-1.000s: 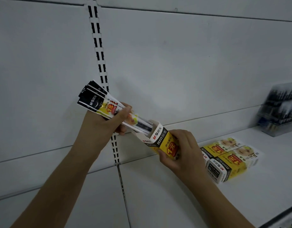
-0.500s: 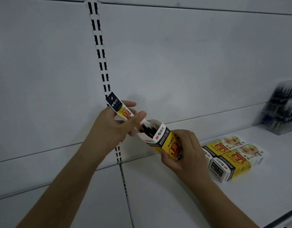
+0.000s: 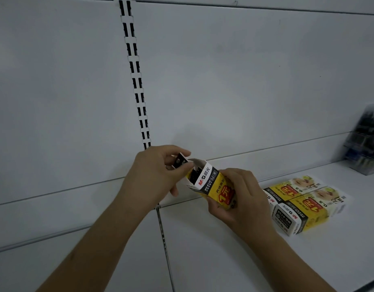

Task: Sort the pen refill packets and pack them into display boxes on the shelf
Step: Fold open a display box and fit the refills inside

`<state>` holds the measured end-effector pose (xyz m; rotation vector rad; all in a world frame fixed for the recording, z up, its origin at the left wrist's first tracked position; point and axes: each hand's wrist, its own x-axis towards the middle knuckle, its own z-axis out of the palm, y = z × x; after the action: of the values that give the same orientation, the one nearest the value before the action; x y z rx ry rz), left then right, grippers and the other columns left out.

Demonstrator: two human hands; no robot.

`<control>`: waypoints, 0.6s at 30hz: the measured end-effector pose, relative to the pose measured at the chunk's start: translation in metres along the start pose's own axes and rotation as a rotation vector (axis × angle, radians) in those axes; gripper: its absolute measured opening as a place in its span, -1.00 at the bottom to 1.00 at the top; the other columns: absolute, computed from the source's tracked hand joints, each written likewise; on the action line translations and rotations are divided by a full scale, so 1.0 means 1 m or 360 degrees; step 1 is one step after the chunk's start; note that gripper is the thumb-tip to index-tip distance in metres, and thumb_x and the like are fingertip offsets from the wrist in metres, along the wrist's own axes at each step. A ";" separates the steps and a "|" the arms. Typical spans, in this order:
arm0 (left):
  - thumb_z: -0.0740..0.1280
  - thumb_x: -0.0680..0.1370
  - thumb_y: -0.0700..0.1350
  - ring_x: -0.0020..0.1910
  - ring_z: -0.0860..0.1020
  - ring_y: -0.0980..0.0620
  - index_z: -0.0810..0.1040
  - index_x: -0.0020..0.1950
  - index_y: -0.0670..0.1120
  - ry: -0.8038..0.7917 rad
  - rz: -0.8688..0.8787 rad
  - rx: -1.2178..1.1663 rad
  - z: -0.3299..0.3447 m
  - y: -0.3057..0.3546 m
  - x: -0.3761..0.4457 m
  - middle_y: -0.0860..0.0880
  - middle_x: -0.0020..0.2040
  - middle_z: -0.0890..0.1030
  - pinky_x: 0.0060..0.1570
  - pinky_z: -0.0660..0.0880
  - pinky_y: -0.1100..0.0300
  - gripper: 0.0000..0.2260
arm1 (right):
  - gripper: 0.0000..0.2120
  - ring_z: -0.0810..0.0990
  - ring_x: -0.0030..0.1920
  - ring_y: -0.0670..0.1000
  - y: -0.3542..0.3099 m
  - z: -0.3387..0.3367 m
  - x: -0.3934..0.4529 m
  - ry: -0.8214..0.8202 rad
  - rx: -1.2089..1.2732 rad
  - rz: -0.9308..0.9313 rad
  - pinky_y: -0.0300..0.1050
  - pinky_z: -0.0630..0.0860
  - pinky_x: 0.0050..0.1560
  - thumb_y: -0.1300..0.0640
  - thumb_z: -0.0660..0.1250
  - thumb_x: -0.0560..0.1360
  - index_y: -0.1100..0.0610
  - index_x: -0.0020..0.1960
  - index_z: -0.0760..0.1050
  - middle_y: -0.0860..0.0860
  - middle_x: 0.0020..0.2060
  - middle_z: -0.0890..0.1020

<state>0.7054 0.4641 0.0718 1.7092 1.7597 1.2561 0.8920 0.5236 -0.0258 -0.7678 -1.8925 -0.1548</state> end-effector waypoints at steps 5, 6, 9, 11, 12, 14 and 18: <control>0.46 0.49 -0.06 -0.57 0.56 0.09 0.65 -0.10 0.02 0.0076 -0.0058 0.0047 -0.017 -0.003 0.006 0.17 -0.23 0.70 -0.45 0.45 0.25 -0.97 | -0.51 0.50 0.00 -0.07 0.002 -0.001 0.000 0.0039 -0.0020 -0.0020 -0.36 0.40 -0.03 -0.09 0.43 0.37 0.14 0.19 0.44 -0.07 0.06 0.48; 0.46 0.49 -0.08 -0.59 0.54 0.09 0.65 -0.14 0.01 0.0052 -0.0073 0.0042 -0.017 -0.004 0.006 0.16 -0.25 0.70 -0.46 0.44 0.24 -0.97 | -0.51 0.50 0.00 -0.06 0.002 -0.001 -0.001 0.0047 -0.0023 -0.0032 -0.34 0.41 -0.04 -0.08 0.43 0.37 0.14 0.19 0.44 -0.06 0.06 0.49; 0.42 0.54 -0.08 -0.63 0.47 0.10 0.69 -0.14 0.02 -0.0178 -0.0154 0.0026 -0.009 -0.006 0.004 0.13 -0.35 0.69 -0.57 0.33 0.34 -0.92 | -0.52 0.52 -0.01 -0.03 -0.001 0.002 -0.002 0.0064 -0.0031 -0.0100 -0.29 0.45 -0.05 -0.06 0.44 0.37 0.15 0.18 0.44 -0.01 0.03 0.54; 0.35 0.58 0.00 -0.64 0.43 0.11 0.71 -0.09 0.09 -0.0289 -0.0170 0.0080 -0.006 -0.006 0.004 0.09 -0.40 0.66 -0.56 0.33 0.35 -0.86 | -0.53 0.53 -0.02 -0.02 -0.001 0.004 -0.002 0.0045 -0.0043 -0.0143 -0.26 0.47 -0.06 -0.06 0.44 0.38 0.15 0.17 0.43 0.04 0.00 0.59; 0.32 0.59 0.05 -0.64 0.42 0.11 0.71 -0.08 0.11 -0.0337 -0.0155 0.0118 -0.007 -0.006 0.004 0.06 -0.44 0.64 -0.53 0.35 0.35 -0.82 | -0.53 0.53 -0.02 -0.02 -0.001 0.005 -0.003 0.0032 -0.0041 -0.0140 -0.26 0.47 -0.06 -0.07 0.45 0.38 0.16 0.17 0.44 0.05 0.00 0.60; 0.28 0.60 0.10 -0.62 0.44 0.10 0.71 -0.07 0.14 -0.0384 -0.0089 0.0136 -0.013 -0.005 0.004 0.06 -0.47 0.62 -0.50 0.37 0.35 -0.79 | -0.52 0.52 0.00 -0.03 0.001 0.007 -0.003 0.0007 -0.0006 -0.0084 -0.27 0.45 -0.02 -0.08 0.44 0.39 0.18 0.18 0.46 0.05 0.02 0.59; 0.30 0.59 0.07 -0.58 0.48 0.13 0.69 -0.03 0.18 -0.0299 0.0140 0.0297 -0.026 -0.006 0.005 0.34 -0.31 0.63 -0.44 0.39 0.43 -0.84 | -0.49 0.47 0.05 -0.08 0.005 0.008 -0.004 -0.0081 0.0096 0.0069 -0.41 0.36 0.06 -0.14 0.39 0.42 0.14 0.23 0.43 -0.03 0.08 0.51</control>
<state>0.6803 0.4606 0.0823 1.9582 1.7525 0.9538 0.8889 0.5292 -0.0340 -0.7777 -1.9182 -0.0511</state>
